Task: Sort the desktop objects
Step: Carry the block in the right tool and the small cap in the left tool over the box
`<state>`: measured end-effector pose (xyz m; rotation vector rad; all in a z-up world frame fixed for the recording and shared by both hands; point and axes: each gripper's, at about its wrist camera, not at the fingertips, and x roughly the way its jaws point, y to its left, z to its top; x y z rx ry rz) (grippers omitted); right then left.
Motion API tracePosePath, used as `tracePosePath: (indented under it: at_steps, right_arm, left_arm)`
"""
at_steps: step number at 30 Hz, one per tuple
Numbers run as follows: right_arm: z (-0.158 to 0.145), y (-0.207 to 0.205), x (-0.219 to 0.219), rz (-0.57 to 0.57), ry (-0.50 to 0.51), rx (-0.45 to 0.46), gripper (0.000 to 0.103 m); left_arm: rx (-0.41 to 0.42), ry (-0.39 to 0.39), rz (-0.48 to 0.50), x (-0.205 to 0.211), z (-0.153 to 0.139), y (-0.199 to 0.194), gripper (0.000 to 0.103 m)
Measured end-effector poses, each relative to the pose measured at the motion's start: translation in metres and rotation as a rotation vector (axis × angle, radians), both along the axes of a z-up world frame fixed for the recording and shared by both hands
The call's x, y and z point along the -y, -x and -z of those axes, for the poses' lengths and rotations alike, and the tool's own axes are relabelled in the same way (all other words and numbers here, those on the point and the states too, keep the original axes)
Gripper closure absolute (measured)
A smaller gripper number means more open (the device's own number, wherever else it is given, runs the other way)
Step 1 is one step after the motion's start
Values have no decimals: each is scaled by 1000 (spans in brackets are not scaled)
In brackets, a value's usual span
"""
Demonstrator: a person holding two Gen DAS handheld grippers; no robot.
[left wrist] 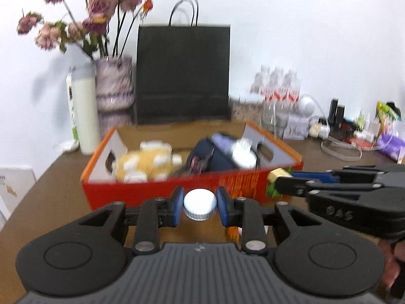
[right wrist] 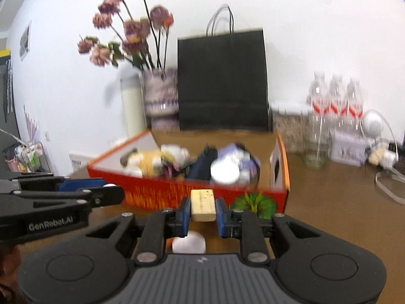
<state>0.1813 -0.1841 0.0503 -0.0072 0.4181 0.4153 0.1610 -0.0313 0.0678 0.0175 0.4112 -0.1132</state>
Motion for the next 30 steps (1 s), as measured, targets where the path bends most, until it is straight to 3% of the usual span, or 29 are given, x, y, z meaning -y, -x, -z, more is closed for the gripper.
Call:
tracePosePath:
  at_steps: [7,12,22,30]
  right_arm:
    - [-25,-28,-6,31,-35,104,83]
    - [-26,-57,-4,54,-39,126,83]
    - [-4,-124,-2,77,-15,57,83]
    - [14,-146,2,88,24,12,83]
  left_arm:
    - [107,64,-22,7,-32,-36,74]
    - [121,83,-56,5,-33,-69,74]
    - [90,19,-105,-7,-12,-129,74]
    - [33,-19,-101,-12,9,-151,74]
